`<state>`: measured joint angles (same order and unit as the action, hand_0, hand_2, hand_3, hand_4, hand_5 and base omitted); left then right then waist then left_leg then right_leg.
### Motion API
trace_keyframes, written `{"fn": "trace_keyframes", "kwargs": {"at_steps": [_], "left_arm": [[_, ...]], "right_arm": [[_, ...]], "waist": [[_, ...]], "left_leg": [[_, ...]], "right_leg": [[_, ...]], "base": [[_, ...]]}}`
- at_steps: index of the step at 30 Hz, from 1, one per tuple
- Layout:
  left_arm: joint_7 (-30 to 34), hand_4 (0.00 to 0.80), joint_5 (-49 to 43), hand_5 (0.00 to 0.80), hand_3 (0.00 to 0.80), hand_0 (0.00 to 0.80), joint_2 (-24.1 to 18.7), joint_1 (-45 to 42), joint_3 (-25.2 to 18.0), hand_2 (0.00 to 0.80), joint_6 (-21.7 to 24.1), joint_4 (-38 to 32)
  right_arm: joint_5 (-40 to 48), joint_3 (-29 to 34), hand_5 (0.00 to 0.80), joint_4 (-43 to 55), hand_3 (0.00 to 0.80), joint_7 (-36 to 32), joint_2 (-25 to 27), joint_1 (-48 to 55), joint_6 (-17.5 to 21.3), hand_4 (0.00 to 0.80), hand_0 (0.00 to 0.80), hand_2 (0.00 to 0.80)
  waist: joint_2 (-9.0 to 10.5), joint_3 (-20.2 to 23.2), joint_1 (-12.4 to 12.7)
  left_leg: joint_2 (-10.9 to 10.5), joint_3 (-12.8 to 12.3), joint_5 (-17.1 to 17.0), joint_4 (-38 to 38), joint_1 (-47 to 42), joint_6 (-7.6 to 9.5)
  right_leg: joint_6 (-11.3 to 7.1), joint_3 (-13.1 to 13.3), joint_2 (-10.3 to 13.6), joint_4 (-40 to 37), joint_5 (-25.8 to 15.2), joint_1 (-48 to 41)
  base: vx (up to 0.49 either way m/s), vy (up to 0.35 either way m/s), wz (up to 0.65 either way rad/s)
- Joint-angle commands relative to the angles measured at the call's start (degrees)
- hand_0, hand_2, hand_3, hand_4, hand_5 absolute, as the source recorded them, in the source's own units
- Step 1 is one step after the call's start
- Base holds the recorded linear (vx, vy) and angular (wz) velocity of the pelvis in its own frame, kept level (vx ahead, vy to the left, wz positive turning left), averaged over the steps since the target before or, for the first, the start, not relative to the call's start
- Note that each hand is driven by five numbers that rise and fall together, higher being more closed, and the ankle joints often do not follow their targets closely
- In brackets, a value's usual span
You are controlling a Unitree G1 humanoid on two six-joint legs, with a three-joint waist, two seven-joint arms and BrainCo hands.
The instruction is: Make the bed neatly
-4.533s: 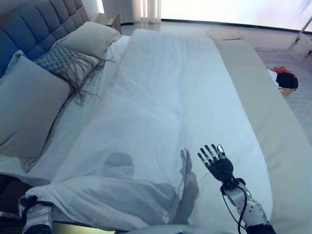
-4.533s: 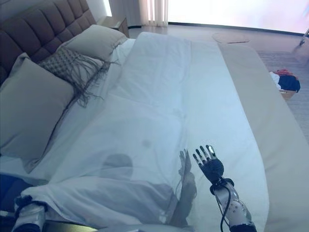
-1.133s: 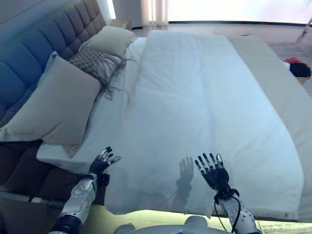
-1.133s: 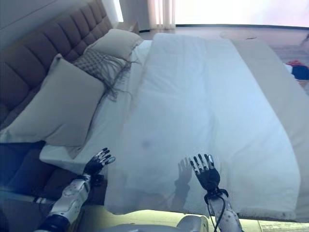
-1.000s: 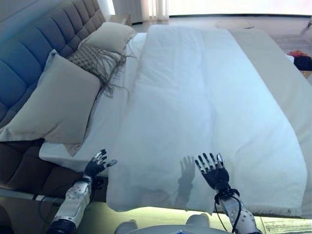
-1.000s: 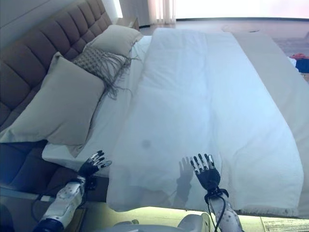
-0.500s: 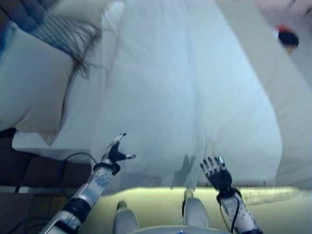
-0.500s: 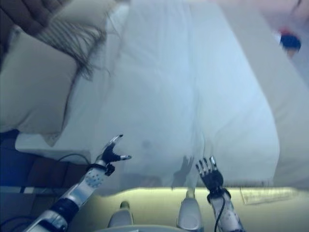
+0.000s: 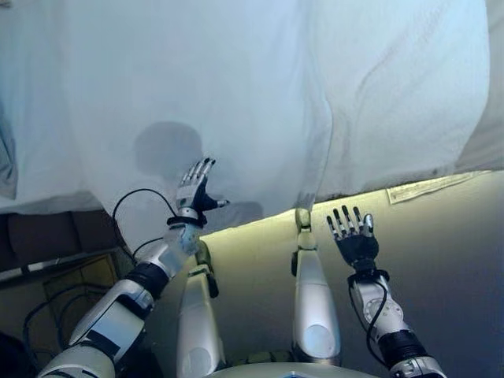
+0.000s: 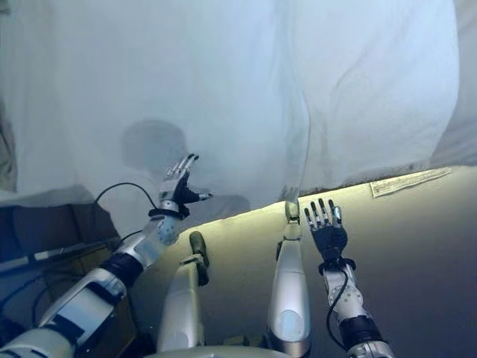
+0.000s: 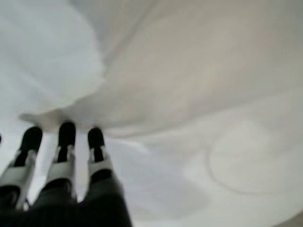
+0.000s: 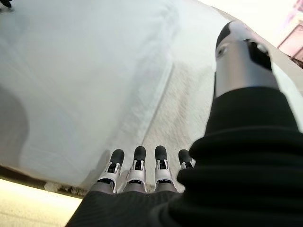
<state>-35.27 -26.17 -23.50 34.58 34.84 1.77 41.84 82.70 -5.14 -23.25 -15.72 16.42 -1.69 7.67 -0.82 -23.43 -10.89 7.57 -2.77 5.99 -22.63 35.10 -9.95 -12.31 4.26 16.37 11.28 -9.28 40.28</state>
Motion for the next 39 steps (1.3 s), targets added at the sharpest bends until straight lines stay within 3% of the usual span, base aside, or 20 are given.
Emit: {"fn": "trace_keyframes", "kwargs": {"at_steps": [1, 12, 17, 18, 20, 25, 39], "left_arm": [[-3.5, 0.000, -7.0, 0.000, 0.000, 0.000, -1.5, 3.7, -0.7, 0.000, -2.5, 1.5], [-8.6, 0.000, -14.3, 0.000, 0.000, 0.000, -2.0, 7.5, 0.3, 0.000, -14.2, 6.8], [-2.8, 0.000, -13.6, 0.000, 0.000, 0.000, -0.5, 8.9, 1.6, 0.000, -18.9, 9.4], [-1.7, 0.063, -12.7, 0.063, 0.063, 0.063, -0.1, 8.4, 2.2, 0.063, -19.9, 9.7], [-1.2, 0.800, -10.5, 0.800, 0.800, 0.800, 1.1, 8.0, 2.8, 0.800, -21.0, 11.0], [-2.0, 0.800, -8.4, 0.800, 0.800, 0.800, 3.2, 7.5, 3.1, 0.800, -22.3, 11.4], [-3.1, 0.800, -3.6, 0.800, 0.800, 0.800, 2.1, 7.0, 1.2, 0.800, -19.6, 11.0]], "right_arm": [[-0.9, 0.4, 0.000, 7.4, 0.000, -2.3, 2.2, 1.6, 0.5, 0.000, 0.000, 0.000], [-1.6, 0.1, 0.000, 14.4, 0.000, -1.9, 2.6, -0.7, 0.6, 0.000, 0.000, 0.000], [-2.2, 0.0, 0.000, 17.2, 0.000, 1.1, 2.8, -3.3, 1.4, 0.000, 0.000, 0.000], [-2.2, 0.0, 0.000, 17.9, 0.000, 2.1, 3.0, -3.8, 1.4, 0.000, 0.000, 0.000], [-2.3, -0.3, 0.000, 19.0, 0.000, 3.6, 3.2, -4.8, 1.5, 0.000, 0.000, 0.000], [-2.6, -1.1, 0.000, 20.7, 0.000, 6.3, 3.8, -6.3, 1.3, 0.000, 0.000, 0.000], [-0.8, -1.2, 0.000, 19.2, 0.000, 5.8, 4.0, -6.6, 1.5, 0.000, 0.000, 0.000]], "waist": [[-0.94, -0.2, -1.6], [-1.26, -3.4, -3.1], [-1.90, -4.9, -3.3], [-2.09, -5.2, -3.3], [-2.31, -5.6, -3.4], [-2.72, -5.7, -3.5], [-2.51, -4.4, -2.5]], "left_leg": [[0.4, 0.0, -11.4, 7.1, 3.0, 2.20], [1.6, -0.3, -12.4, 6.3, 6.6, 1.74], [1.4, -0.3, -12.5, 5.0, 9.2, 1.84], [1.4, -0.1, -12.4, 4.6, 9.6, 1.85], [1.4, -0.2, -12.5, 4.2, 10.2, 1.83], [1.6, -0.6, -12.3, 3.5, 10.9, 1.82], [2.3, -0.3, -12.0, 2.2, 11.2, 1.80]], "right_leg": [[-0.15, -0.5, -0.4, 5.8, -0.1, 2.0], [0.35, 0.8, -1.0, 6.1, -0.1, 5.3], [0.57, 0.9, -0.9, 7.0, 0.1, 7.3], [0.59, 1.0, -0.8, 7.1, 0.1, 7.6], [0.57, 1.1, -0.8, 7.1, 0.1, 8.1], [0.64, 1.3, -0.5, 6.8, -0.1, 8.6], [0.75, 0.4, 0.1, 6.7, 0.6, 7.6]], "base": [[0.017, 0.051, -0.07], [0.011, 0.039, -0.06], [-0.001, 0.000, -0.01], [0.000, 0.000, 0.00], [0.010, 0.036, 0.01], [0.014, 0.043, -0.01], [0.005, -0.009, -0.01]]}}
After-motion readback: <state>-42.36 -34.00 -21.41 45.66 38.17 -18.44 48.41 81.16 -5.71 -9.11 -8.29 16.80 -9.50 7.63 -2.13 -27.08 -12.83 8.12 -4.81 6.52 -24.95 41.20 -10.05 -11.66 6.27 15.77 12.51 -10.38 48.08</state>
